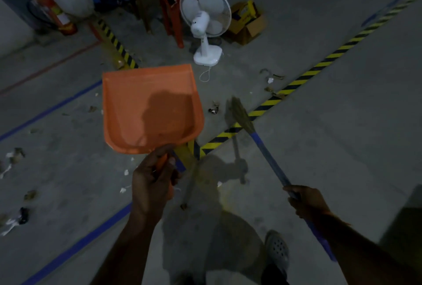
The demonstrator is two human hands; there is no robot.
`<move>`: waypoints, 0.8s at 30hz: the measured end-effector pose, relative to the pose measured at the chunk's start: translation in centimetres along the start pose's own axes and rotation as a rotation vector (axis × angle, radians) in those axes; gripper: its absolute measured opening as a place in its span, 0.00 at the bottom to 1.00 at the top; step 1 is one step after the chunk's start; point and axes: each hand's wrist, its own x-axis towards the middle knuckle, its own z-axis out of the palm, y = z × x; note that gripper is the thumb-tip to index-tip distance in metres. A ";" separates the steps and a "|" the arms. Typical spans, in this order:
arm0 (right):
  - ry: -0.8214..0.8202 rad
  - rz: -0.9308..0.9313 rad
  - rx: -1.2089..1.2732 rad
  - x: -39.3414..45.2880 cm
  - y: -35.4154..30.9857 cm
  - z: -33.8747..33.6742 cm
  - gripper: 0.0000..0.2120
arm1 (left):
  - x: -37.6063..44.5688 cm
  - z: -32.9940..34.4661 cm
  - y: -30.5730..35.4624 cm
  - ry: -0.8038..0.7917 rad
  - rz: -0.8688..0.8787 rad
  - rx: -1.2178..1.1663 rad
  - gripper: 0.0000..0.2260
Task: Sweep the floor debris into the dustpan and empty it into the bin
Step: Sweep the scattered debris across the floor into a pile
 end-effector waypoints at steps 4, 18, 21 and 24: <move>0.009 0.069 -0.008 4.5 2.8 -6.1 0.14 | 2.3 6.9 0.4 0.041 -0.021 -0.048 0.12; -0.379 -0.369 -0.449 15.5 -4.5 -14.4 0.16 | 13.4 17.6 3.0 0.121 0.017 -0.064 0.12; -0.334 -0.391 -0.451 18.1 -5.6 -16.9 0.15 | 16.6 19.4 3.4 0.124 0.022 -0.064 0.12; -0.231 -0.341 -0.476 21.2 -5.7 -19.5 0.15 | 18.7 21.3 3.7 0.105 0.022 -0.076 0.12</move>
